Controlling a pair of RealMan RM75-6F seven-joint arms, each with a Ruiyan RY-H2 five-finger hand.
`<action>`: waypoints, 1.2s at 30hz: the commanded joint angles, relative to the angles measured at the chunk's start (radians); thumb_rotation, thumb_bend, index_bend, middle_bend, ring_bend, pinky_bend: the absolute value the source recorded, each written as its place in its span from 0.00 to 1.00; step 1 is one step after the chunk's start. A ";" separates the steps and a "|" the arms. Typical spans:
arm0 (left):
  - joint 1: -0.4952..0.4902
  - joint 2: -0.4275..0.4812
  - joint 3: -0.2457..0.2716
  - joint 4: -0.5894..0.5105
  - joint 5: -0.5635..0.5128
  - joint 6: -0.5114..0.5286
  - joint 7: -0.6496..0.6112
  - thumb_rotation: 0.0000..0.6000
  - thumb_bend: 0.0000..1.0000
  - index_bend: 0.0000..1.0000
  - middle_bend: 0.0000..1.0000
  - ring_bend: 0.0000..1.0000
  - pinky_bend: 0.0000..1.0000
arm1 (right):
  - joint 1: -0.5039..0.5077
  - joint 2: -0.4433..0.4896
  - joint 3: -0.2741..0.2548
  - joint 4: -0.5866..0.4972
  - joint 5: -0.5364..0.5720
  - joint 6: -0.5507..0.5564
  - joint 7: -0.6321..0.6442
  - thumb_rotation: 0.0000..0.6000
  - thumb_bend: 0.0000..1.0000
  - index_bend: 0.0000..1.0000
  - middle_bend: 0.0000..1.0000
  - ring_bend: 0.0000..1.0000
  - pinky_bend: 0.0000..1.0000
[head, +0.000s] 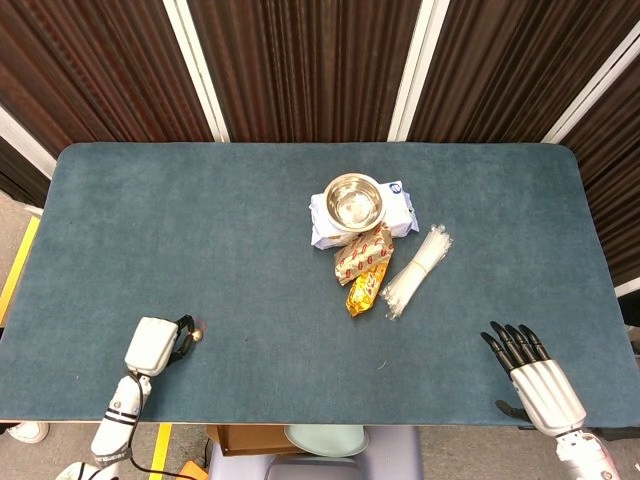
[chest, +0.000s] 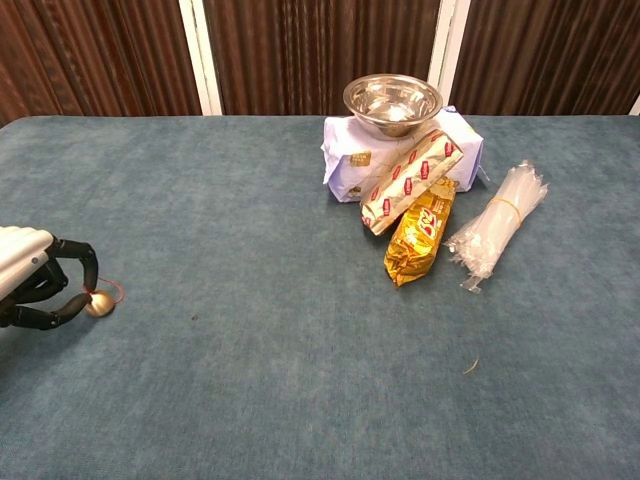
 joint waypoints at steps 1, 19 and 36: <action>0.000 0.004 -0.001 -0.005 -0.001 0.002 0.001 1.00 0.44 0.81 1.00 0.98 1.00 | 0.000 0.000 0.000 0.000 0.000 0.001 -0.001 1.00 0.21 0.00 0.00 0.00 0.00; 0.006 0.113 0.003 -0.188 0.012 0.019 0.042 1.00 0.44 0.81 1.00 0.99 1.00 | 0.003 0.001 0.001 0.002 0.000 0.000 0.011 1.00 0.21 0.00 0.00 0.00 0.00; -0.014 0.112 -0.055 -0.182 -0.083 -0.052 0.088 1.00 0.45 0.81 1.00 0.98 1.00 | 0.005 0.009 -0.005 0.001 -0.016 0.007 0.030 1.00 0.21 0.00 0.00 0.00 0.00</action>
